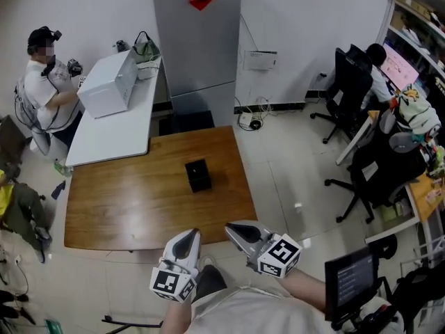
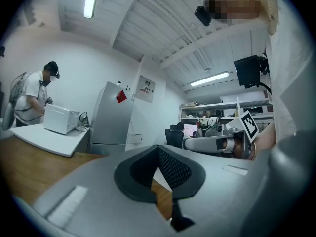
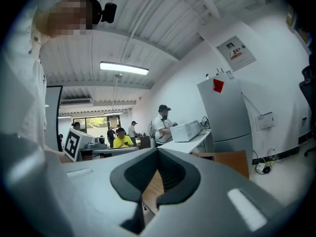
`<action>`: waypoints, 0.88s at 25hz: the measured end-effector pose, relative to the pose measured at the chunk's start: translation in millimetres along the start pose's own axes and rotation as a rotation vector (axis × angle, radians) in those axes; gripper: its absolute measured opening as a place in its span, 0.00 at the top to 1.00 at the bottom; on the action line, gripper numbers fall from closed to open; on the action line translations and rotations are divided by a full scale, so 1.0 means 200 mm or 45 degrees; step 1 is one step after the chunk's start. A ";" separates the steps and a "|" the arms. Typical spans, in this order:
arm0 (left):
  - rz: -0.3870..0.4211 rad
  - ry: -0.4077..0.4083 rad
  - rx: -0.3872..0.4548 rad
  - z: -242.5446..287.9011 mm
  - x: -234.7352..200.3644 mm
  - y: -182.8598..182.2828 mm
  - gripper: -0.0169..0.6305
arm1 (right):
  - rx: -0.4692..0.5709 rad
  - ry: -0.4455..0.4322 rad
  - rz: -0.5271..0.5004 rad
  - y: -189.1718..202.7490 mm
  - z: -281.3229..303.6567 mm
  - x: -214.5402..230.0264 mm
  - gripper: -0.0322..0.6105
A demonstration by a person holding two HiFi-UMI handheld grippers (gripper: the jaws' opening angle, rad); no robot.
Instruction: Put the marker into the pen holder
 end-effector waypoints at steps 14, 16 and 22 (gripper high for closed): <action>0.023 -0.062 0.003 -0.34 0.53 -0.01 0.95 | 0.005 0.005 0.022 0.03 -0.55 -0.30 0.95; 0.027 -0.053 0.015 -0.37 0.52 -0.01 0.95 | 0.012 0.021 0.010 0.01 -0.56 -0.33 0.95; 0.043 0.004 0.014 -0.43 0.48 -0.04 0.95 | 0.045 0.088 0.008 -0.02 -0.55 -0.43 0.95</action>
Point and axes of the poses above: the fingertips, and each gripper's own axes: z forward along the fingers, x to its right, y out of its underside, the point moved 9 cm from there along -z, backward along the fingers, and after that the axes turned 2 degrees about x, right-handed, at the moved point
